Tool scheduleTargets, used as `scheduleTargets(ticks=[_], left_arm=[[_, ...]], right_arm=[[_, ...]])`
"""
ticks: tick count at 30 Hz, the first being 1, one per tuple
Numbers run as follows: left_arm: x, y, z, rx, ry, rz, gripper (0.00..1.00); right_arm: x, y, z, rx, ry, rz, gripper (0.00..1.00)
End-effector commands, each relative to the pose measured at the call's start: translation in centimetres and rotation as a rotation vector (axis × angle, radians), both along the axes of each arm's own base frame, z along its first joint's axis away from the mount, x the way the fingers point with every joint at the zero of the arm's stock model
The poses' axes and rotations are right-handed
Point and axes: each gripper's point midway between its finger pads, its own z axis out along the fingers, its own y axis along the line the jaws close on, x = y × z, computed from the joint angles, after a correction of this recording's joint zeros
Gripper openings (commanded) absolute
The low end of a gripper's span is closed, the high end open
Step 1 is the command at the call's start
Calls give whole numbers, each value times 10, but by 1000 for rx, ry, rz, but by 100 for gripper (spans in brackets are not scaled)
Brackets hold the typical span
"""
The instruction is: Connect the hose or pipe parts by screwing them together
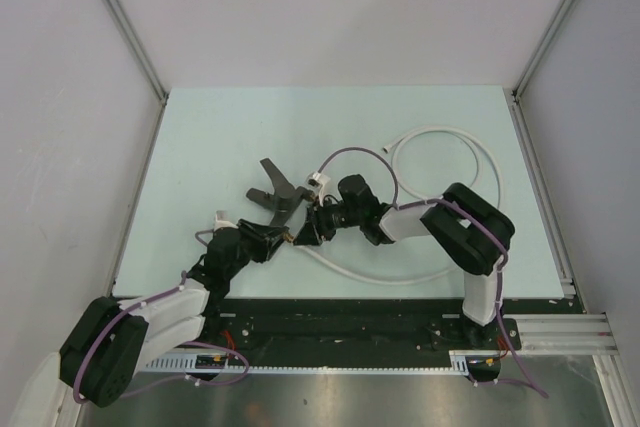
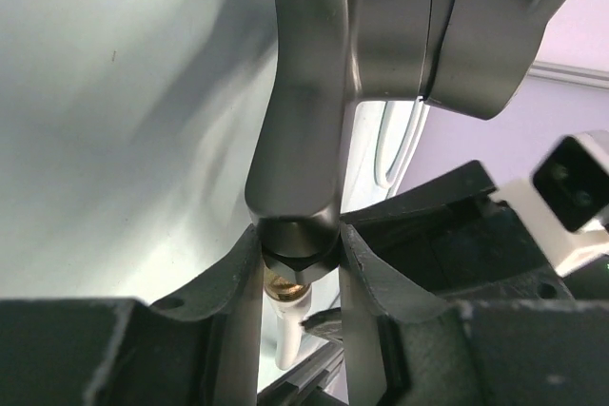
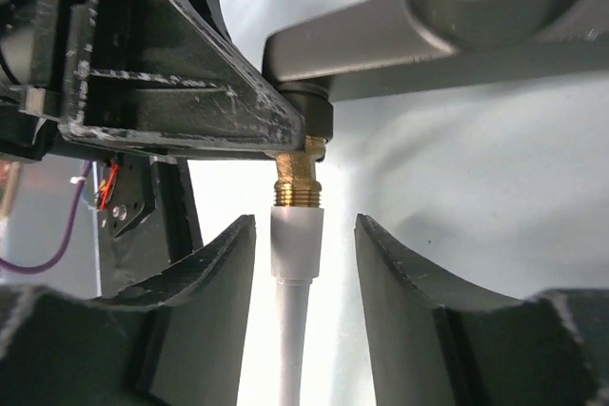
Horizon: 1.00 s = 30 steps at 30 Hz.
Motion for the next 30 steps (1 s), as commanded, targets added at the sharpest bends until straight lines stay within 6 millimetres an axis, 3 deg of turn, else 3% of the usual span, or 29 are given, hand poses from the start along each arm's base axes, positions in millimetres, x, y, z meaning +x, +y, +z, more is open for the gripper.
scheduleTargets(ticks=[1, 3, 4, 5, 8, 9, 15, 30], left_arm=[[-13, -1, -4, -24, -38, -34, 0], [-13, -1, -3, -24, -40, -36, 0], [-13, -2, -3, -27, -39, -38, 1], [-13, -2, -2, -27, -41, -41, 0], [-14, -2, -4, -29, -33, -41, 0], [-14, -3, -4, -27, -32, -43, 0], [-13, -4, -2, -34, -33, -44, 0], [-13, -6, -5, -32, -10, -50, 0]], right_arm=[[21, -7, 30, -89, -231, -98, 55], [19, -6, 39, -129, -328, -115, 56], [27, -15, 33, -205, -375, -175, 57], [19, -12, 34, -241, -473, -142, 58], [27, -23, 34, -389, -680, -191, 61], [14, -16, 35, -406, -736, -161, 61], [-2, -9, 42, -557, -1058, -151, 61], [-1, -10, 14, -797, -1352, -208, 54]])
